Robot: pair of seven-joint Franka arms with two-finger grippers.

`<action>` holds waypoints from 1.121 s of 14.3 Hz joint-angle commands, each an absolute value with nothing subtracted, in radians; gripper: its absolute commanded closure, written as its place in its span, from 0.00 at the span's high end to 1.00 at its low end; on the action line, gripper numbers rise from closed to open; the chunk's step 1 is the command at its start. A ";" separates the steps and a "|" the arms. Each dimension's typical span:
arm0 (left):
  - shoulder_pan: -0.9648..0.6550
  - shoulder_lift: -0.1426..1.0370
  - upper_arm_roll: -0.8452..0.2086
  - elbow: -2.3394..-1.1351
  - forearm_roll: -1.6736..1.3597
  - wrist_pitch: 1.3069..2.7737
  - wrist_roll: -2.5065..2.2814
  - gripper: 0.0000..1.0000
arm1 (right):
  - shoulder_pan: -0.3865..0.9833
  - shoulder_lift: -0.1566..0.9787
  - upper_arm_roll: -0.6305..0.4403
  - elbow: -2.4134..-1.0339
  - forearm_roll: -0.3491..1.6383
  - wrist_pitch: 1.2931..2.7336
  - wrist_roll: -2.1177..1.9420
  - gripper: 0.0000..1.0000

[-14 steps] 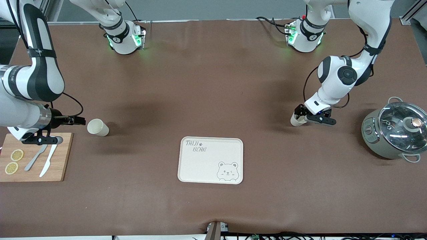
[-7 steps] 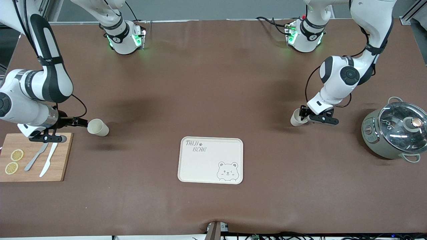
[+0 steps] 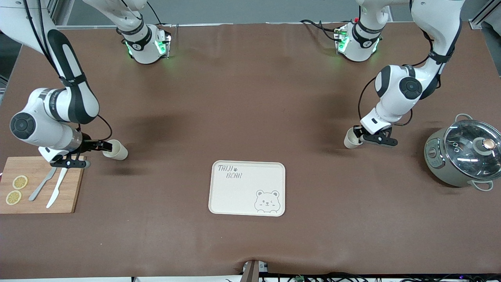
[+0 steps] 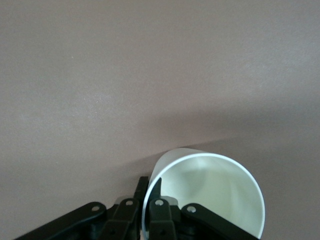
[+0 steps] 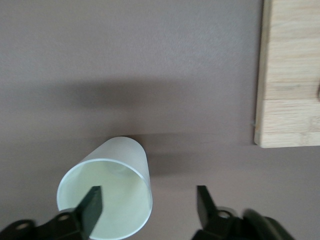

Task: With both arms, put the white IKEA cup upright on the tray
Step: 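Lift the cup with the left gripper while the right gripper grasps the other cup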

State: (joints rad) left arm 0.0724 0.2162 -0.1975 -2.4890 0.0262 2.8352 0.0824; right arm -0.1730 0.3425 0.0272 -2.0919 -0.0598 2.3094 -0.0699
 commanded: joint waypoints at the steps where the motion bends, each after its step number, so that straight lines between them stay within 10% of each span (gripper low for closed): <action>1: 0.077 0.199 -0.202 -2.496 0.014 2.847 0.087 0.00 | -0.190 0.341 0.041 -2.111 -0.078 2.336 -0.074 0.49; 5: 0.071 0.193 -0.216 -2.438 0.009 2.800 0.066 0.00 | -0.192 0.353 0.041 -2.111 -0.078 2.339 -0.074 0.01; 16: -0.076 0.339 -0.296 -2.038 0.012 2.513 -0.236 0.00 | -0.186 0.345 0.044 -2.028 -0.068 2.223 -0.067 0.00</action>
State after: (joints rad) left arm -0.0335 0.2646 -0.2956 -2.1475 0.0261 2.5629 -0.1843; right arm -0.1730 0.3501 0.0311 -2.0778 -0.0598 2.2888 -0.0703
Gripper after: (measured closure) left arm 0.956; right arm 0.978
